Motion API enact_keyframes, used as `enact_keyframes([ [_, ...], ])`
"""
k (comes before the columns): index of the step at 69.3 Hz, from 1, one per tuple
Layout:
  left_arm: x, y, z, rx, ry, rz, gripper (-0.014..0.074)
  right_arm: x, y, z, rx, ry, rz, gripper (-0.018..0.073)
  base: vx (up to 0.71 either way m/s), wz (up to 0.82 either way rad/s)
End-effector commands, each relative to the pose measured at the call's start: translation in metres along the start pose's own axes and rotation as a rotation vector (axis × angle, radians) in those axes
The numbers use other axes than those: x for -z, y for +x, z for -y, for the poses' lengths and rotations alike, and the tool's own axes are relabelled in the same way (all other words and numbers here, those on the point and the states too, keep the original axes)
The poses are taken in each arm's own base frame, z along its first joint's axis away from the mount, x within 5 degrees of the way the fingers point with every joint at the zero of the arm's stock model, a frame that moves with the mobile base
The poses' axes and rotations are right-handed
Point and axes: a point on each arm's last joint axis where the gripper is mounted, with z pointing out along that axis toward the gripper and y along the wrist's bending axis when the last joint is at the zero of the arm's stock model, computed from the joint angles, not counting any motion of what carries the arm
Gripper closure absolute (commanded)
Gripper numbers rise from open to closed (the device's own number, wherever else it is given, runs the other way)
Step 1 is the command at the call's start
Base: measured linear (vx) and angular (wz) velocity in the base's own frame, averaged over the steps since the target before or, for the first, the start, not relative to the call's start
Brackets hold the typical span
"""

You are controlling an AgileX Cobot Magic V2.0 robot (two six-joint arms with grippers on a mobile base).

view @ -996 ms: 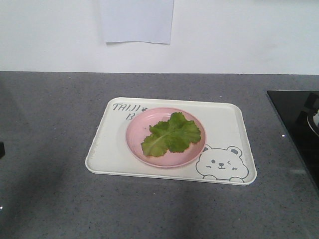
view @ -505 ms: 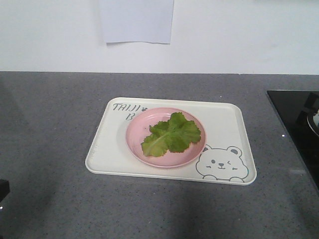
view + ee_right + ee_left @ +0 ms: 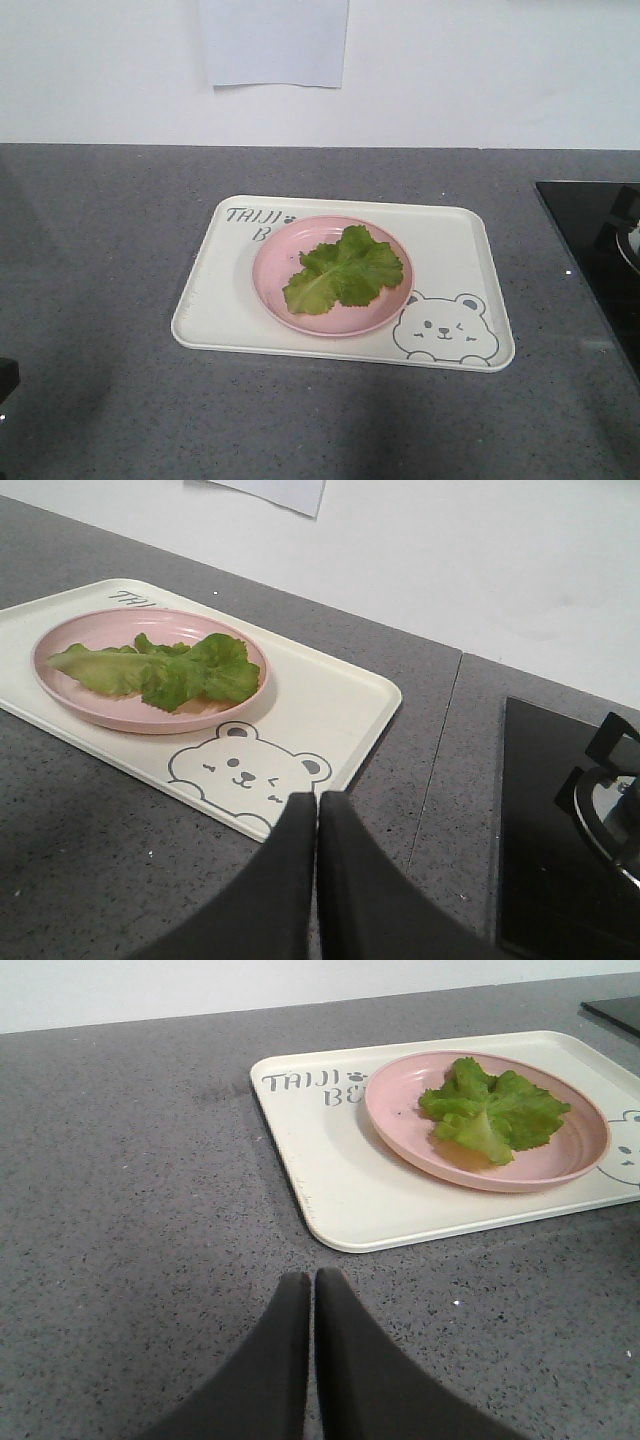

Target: Transfer vegetables to tray and serve

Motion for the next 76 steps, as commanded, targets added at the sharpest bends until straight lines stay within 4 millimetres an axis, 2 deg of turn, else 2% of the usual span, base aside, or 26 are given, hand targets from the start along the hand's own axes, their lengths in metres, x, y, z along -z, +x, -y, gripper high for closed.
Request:
enact_keyframes([
  [1,0.003,-0.015,0.003,0.017,0.027,0.100,0.0603,0.002,-0.013,0.004,-0.011,0.037,0.079,0.0564,0.00,0.00],
  [17,0.003,-0.014,0.003,0.017,0.025,0.092,0.0603,0.002,-0.013,0.004,-0.013,0.036,0.079,0.0564,0.00,0.00],
  [22,0.003,-0.009,0.002,0.012,0.033,0.142,0.0603,0.002,-0.013,0.004,-0.013,0.036,0.079,0.0564,0.00,0.00],
  [31,-0.002,0.013,-0.003,0.006,0.019,0.272,0.0603,0.002,-0.013,0.004,-0.018,0.033,0.081,0.0564,0.00,0.00],
  [39,-0.005,0.044,-0.011,0.040,-0.032,0.346,0.0603,0.002,-0.013,0.004,-0.020,0.032,0.081,0.0564,0.00,0.00],
  [47,-0.004,0.067,-0.017,0.050,-0.087,0.408,0.0603,0.002,-0.013,0.004,-0.020,0.032,0.081,0.0564,0.00,0.00],
  [68,0.013,0.081,-0.027,0.078,-0.272,0.418,0.0603,0.002,-0.013,0.004,-0.020,0.032,0.081,0.0564,0.00,0.00],
  [76,0.012,0.084,-0.029,0.090,-0.307,0.390,0.0603,0.002,-0.013,0.004,-0.020,0.032,0.081,0.0564,0.00,0.00],
])
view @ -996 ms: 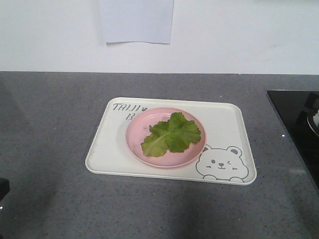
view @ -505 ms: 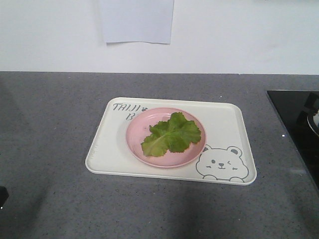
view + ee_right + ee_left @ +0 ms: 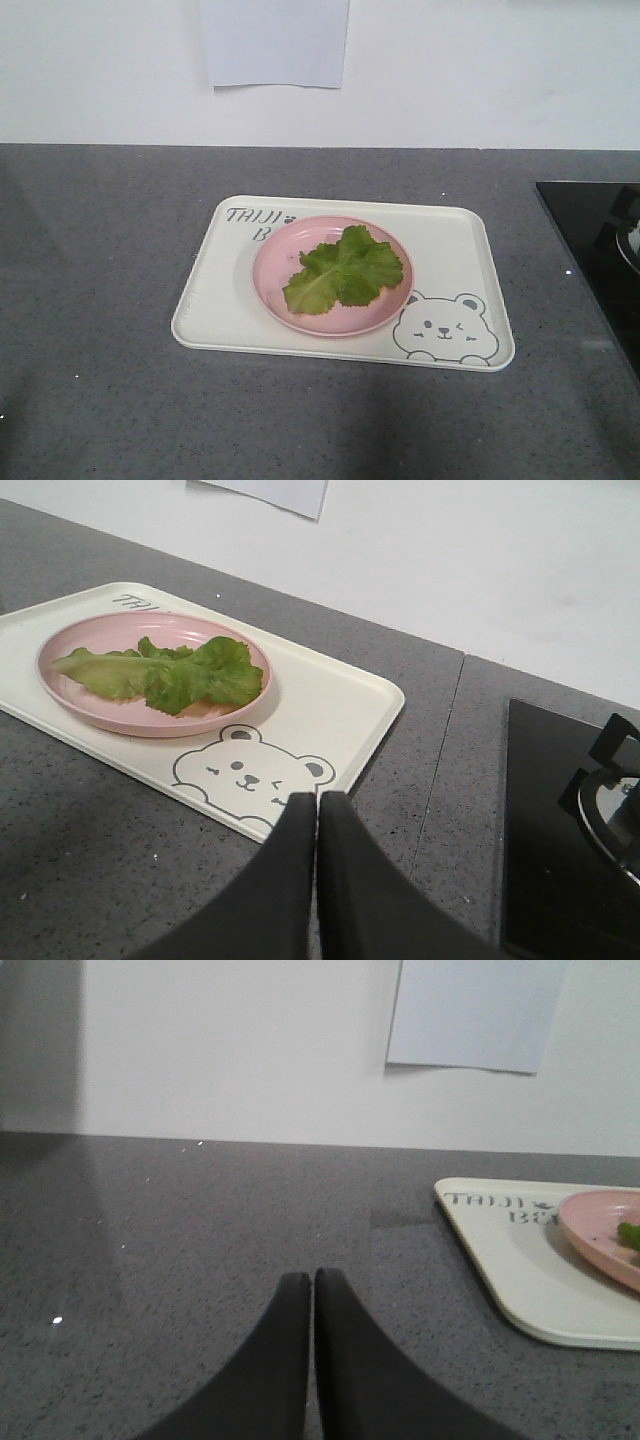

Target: Transfer vegetables to tray and serve

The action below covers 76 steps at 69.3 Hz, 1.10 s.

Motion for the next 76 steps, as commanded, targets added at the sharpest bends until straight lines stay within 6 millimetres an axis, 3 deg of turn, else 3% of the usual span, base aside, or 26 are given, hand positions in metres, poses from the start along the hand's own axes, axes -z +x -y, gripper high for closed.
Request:
enact_keyframes([
  [1,-0.0001,0.0050,-0.0012,0.014,-0.011,0.026,0.0603,0.0020,-0.0128,0.0043,-0.012,0.036,0.078,0.0564,0.00,0.00],
  [76,0.0000,0.0036,-0.0012,-0.047,-0.012,0.041,0.0603,0.0020,-0.0129,0.0042,-0.014,0.035,0.079,0.0564,0.00,0.00],
])
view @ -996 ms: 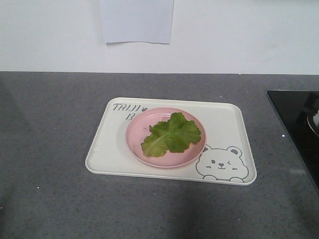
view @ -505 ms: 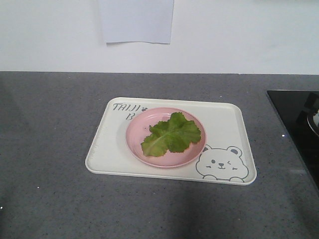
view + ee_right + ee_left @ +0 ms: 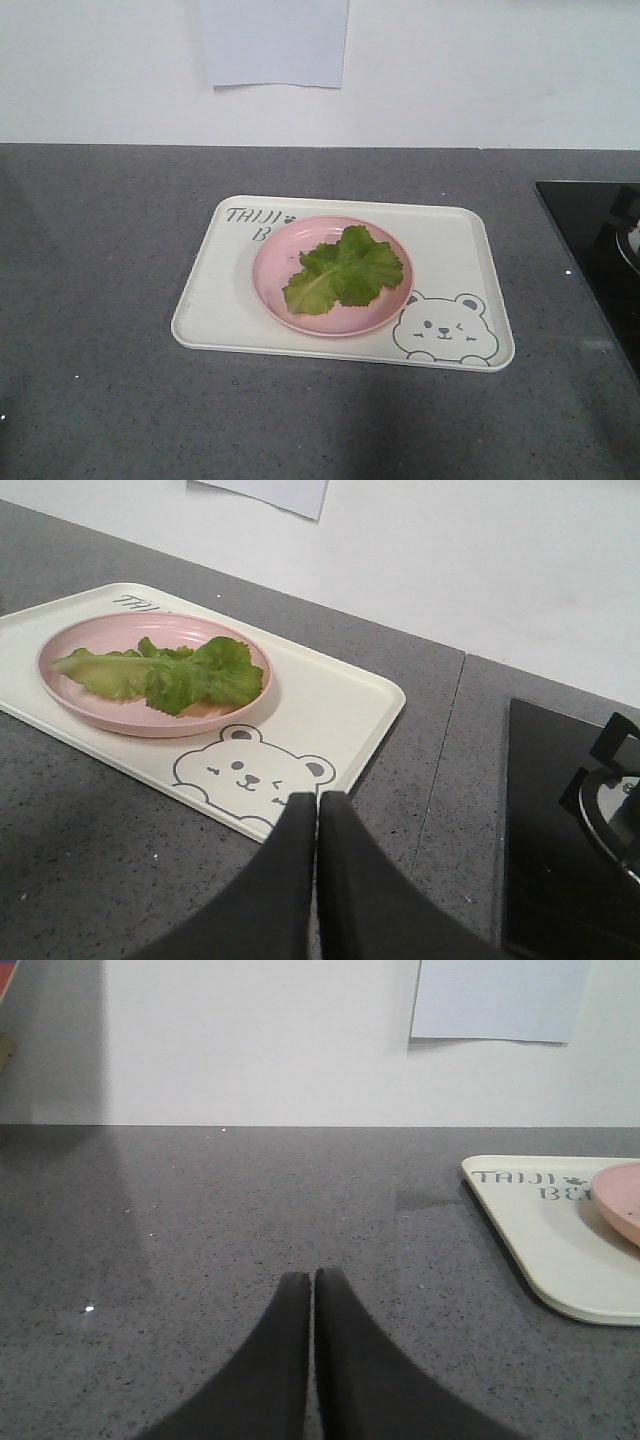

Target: Transfer vegetables to tray and serve

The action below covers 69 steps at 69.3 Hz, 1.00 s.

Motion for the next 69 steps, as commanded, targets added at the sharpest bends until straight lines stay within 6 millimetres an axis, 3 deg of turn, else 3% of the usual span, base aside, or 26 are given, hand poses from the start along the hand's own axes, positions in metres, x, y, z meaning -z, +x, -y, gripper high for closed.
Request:
enact_keyframes([
  [1,0.000,0.002,0.001,0.001,0.014,0.062,0.0603,0.002,-0.013,0.004,-0.012,0.036,0.079,0.0564,0.00,0.00],
  [34,0.000,0.002,0.001,0.001,0.014,0.062,0.0603,0.001,-0.011,0.007,0.013,0.065,0.087,0.0564,0.00,0.00],
  [40,0.000,0.002,0.001,0.001,0.014,0.062,0.0603,-0.005,-0.003,0.009,0.029,0.095,0.083,0.0564,0.00,0.00],
  [57,0.000,0.002,0.001,0.001,0.014,0.062,0.0603,-0.021,0.028,0.015,-0.200,0.204,0.109,0.0562,0.00,0.00],
  [69,0.000,0.002,0.001,0.001,0.014,0.062,0.0603,-0.023,0.047,0.015,-0.232,0.247,0.166,0.0562,0.00,0.00],
])
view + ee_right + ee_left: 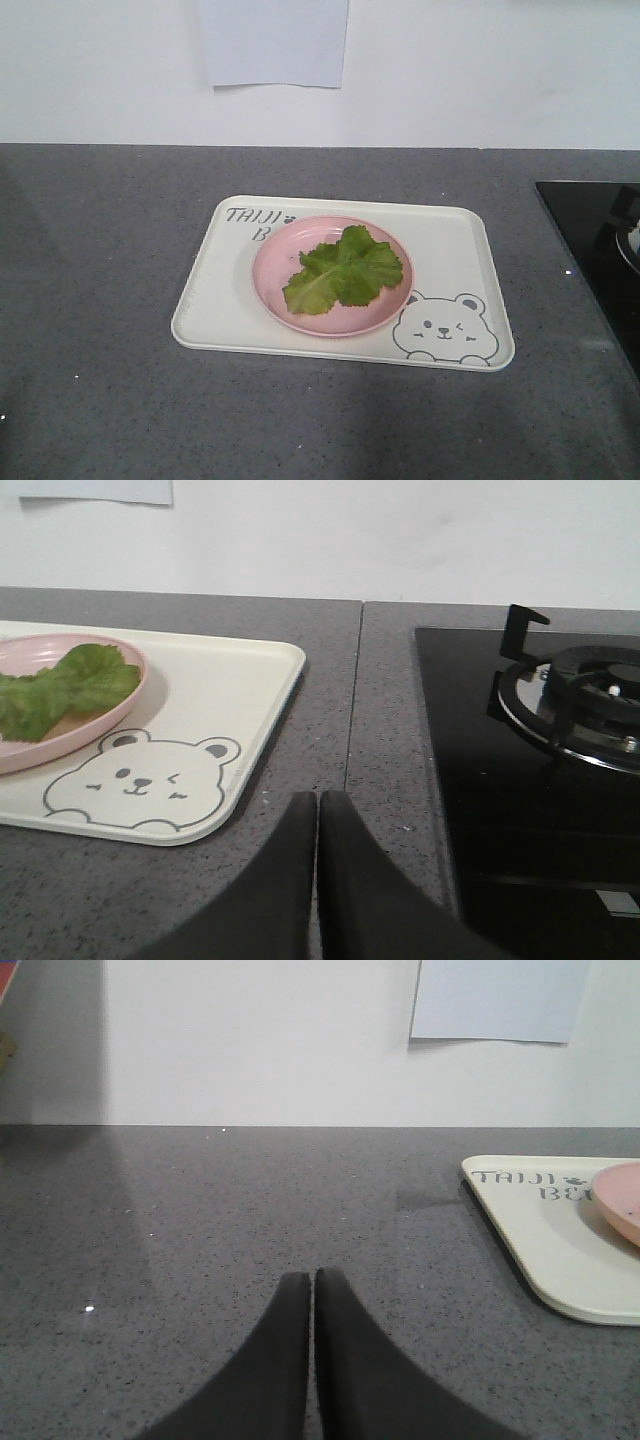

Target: Transfer vegetables to tray and serve

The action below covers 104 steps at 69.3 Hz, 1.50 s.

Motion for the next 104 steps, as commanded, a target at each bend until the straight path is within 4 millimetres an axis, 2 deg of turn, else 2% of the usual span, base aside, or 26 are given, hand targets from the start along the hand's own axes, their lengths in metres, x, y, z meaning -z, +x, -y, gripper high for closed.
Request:
enact_keyframes([
  [1,0.000,0.002,0.001,0.001,0.014,0.062,0.0603,0.002,-0.009,0.001,-0.008,0.010,0.155,0.0562,0.00,0.00],
  [13,0.000,0.002,0.001,0.001,0.014,0.062,0.0603,-0.001,0.016,-0.002,-0.005,-0.018,0.255,0.0562,0.00,0.00],
  [18,0.000,0.002,0.001,0.001,0.014,0.062,0.0603,-0.003,0.019,-0.001,-0.049,-0.015,0.227,0.0562,0.00,0.00],
  [33,0.000,0.002,0.001,0.001,0.014,0.062,0.0603,-0.002,0.017,0.003,-0.072,0.047,0.244,0.0562,0.00,0.00],
  [49,0.000,0.002,0.001,0.001,0.014,0.062,0.0603,-0.001,0.012,0.002,-0.070,0.035,0.303,0.0562,0.00,0.00],
  [104,0.000,0.002,0.001,0.001,0.014,0.062,0.0603,-0.001,0.012,0.002,-0.070,0.035,0.304,0.0562,0.00,0.00],
])
